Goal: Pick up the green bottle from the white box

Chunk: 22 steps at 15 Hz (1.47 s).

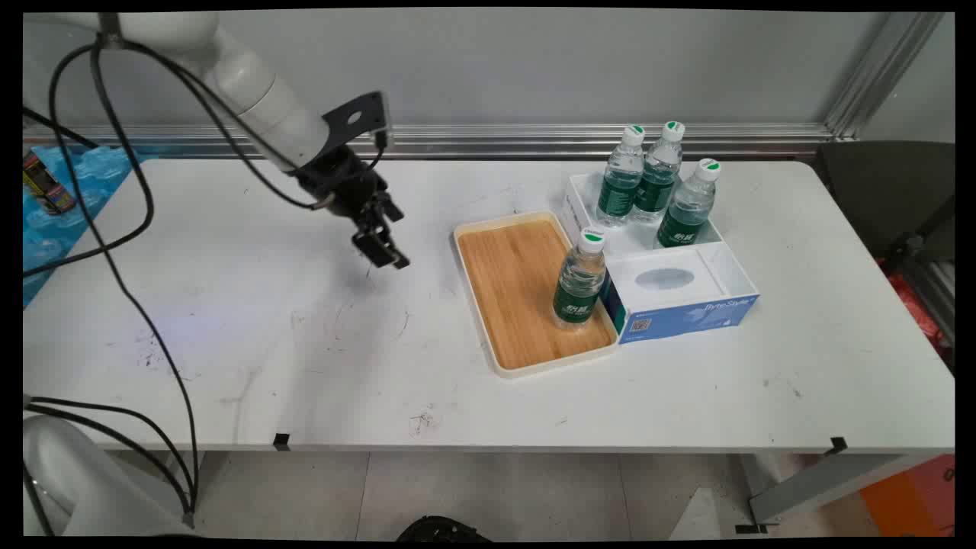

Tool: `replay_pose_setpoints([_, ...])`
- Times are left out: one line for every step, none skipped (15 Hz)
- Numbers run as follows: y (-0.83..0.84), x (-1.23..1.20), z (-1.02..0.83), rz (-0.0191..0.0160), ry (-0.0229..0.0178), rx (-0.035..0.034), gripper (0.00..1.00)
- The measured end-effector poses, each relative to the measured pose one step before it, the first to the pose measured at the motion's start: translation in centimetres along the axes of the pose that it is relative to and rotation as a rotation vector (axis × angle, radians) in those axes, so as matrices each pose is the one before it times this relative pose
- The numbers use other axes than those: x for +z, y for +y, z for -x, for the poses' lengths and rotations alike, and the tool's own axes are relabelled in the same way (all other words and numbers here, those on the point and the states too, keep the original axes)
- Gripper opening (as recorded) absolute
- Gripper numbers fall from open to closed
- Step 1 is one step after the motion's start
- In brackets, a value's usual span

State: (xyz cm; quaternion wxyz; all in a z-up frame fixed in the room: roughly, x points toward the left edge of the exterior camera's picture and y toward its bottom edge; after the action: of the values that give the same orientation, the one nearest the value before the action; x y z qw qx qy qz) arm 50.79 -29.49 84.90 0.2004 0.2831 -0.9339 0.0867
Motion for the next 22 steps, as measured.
replay_pose_setpoints([-0.205, -0.050, -0.753, -0.00612, 0.01556, -0.00206, 1.00])
replay_pose_setpoints([-0.161, -0.032, -0.592, -0.00448, 0.01201, -0.00104, 1.00])
replay_pose_setpoints([-0.247, -0.050, -0.964, -0.00686, 0.01974, -0.00130, 1.00])
replay_pose_setpoints([-0.231, -0.042, -0.888, -0.00632, 0.01863, -0.00030, 1.00])
replay_pose_setpoints([-0.189, -0.021, -0.831, -0.00544, 0.01756, -0.00119, 1.00])
replay_pose_setpoints([-0.217, -0.025, -0.986, -0.00680, 0.02123, -0.00142, 1.00])
replay_pose_setpoints([-0.210, -0.006, -1.033, -0.00693, 0.02253, -0.00131, 1.00])
replay_pose_setpoints([-0.172, 0.025, -0.916, -0.00555, 0.02022, -0.00098, 1.00])
replay_pose_setpoints([-0.100, 0.024, -0.583, -0.00336, 0.01302, -0.00039, 1.00])
replay_pose_setpoints([-0.140, 0.060, -0.866, -0.00480, 0.02004, -0.00121, 1.00])
replay_pose_setpoints([-0.086, 0.054, -0.565, -0.00286, 0.01314, -0.00074, 1.00])
replay_pose_setpoints([-0.131, 0.116, -0.848, -0.00406, 0.02035, -0.00075, 1.00])
replay_pose_setpoints([-0.125, 0.170, -0.934, -0.00407, 0.02273, -0.00113, 1.00])
replay_pose_setpoints([-0.113, 0.205, -0.879, -0.00377, 0.02201, -0.00117, 1.00])
replay_pose_setpoints([-0.094, 0.232, -0.740, -0.00266, 0.01926, -0.00037, 1.00])
replay_pose_setpoints([-0.057, 0.160, -0.459, -0.00168, 0.01216, -0.00021, 1.00])
replay_pose_setpoints([-0.088, 0.285, -0.668, -0.00230, 0.01844, -0.00024, 1.00])
replay_pose_setpoints([-0.054, 0.192, -0.409, -0.00166, 0.01187, -0.00027, 1.00])
replay_pose_setpoints([-0.063, 0.278, -0.481, -0.00178, 0.01463, -0.00056, 1.00])
replay_pose_setpoints([-0.095, 0.477, -0.686, -0.00245, 0.02173, -0.00102, 1.00])
replay_pose_setpoints([-0.079, 0.455, -0.516, -0.00223, 0.01814, -0.00090, 1.00])
replay_pose_setpoints([-0.077, 0.444, -0.317, -0.00203, 0.01420, -0.00129, 1.00])
